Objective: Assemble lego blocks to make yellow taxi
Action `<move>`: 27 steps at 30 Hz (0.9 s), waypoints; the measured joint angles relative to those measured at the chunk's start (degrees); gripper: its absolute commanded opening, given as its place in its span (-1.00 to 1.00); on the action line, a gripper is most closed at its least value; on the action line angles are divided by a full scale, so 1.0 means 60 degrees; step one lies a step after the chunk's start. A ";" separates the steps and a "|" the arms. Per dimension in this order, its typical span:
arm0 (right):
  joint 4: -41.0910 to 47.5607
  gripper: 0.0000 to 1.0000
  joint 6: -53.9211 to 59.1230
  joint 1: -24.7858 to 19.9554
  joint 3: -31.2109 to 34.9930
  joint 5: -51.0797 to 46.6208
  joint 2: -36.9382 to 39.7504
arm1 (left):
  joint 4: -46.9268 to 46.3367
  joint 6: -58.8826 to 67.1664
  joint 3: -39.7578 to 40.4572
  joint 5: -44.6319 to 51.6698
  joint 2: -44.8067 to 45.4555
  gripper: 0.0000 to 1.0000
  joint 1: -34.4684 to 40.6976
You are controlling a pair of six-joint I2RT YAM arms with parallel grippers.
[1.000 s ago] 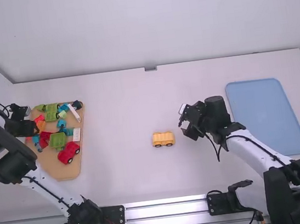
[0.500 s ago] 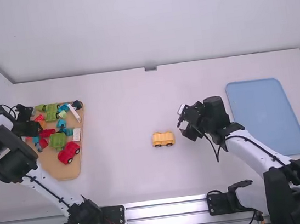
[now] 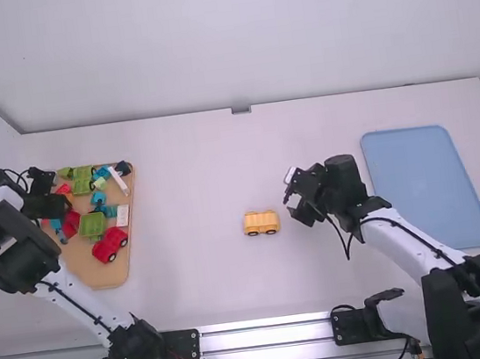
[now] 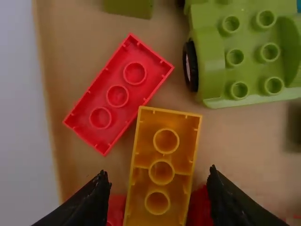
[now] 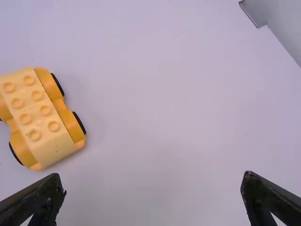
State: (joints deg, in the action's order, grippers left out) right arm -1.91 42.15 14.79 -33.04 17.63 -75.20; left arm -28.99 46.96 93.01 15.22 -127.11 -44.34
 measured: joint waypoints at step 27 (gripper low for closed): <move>-0.1067 0.98 -0.0765 0.0000 0.0000 0.0259 0.0000 | -0.1490 -0.1035 0.0517 0.0488 0.0000 -0.96 0.0011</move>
State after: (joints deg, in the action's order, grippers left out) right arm -8.32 37.56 14.79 -33.04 19.18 -75.20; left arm -37.93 40.75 96.12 18.15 -127.11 -44.27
